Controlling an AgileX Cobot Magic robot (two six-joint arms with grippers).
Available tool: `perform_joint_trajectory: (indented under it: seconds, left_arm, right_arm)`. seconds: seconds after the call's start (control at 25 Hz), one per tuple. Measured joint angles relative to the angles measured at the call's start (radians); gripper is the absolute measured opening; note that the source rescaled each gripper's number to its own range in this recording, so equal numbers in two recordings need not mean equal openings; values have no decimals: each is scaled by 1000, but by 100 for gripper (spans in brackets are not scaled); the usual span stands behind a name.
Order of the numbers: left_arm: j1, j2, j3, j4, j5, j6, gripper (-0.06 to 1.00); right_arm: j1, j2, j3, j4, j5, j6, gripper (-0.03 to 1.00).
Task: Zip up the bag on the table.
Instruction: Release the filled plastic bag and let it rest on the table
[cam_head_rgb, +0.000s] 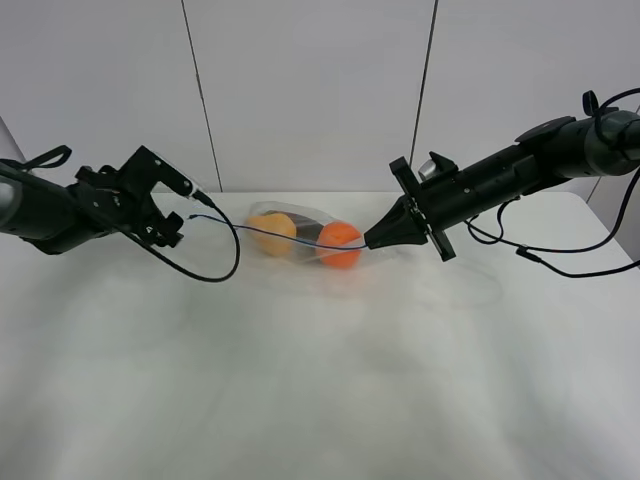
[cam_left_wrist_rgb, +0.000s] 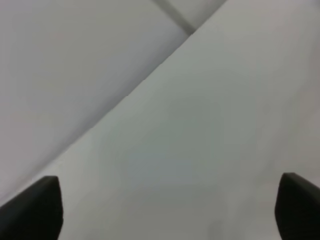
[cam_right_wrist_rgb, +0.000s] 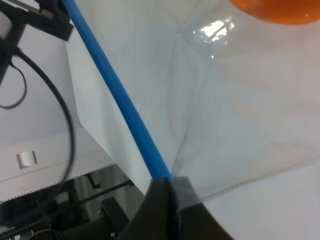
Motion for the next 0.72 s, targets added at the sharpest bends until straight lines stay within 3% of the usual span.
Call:
perform_joint_trajectory:
  seconds: [0.2, 0.52, 0.6, 0.72]
  left_arm:
    - [77, 0, -29, -5, 205, -244, 99]
    - [164, 0, -227, -2, 805, -401, 100]
    - [173, 0, -276, 52, 937, -490, 100]
    - [171, 0, -336, 214, 1113, -691, 100]
  right_arm:
    - [0, 0, 0, -1, 1, 0, 0]
    - [0, 0, 0, -1, 1, 0, 0]
    - [0, 0, 0, -1, 1, 0, 0]
    - [0, 0, 0, -1, 1, 0, 0]
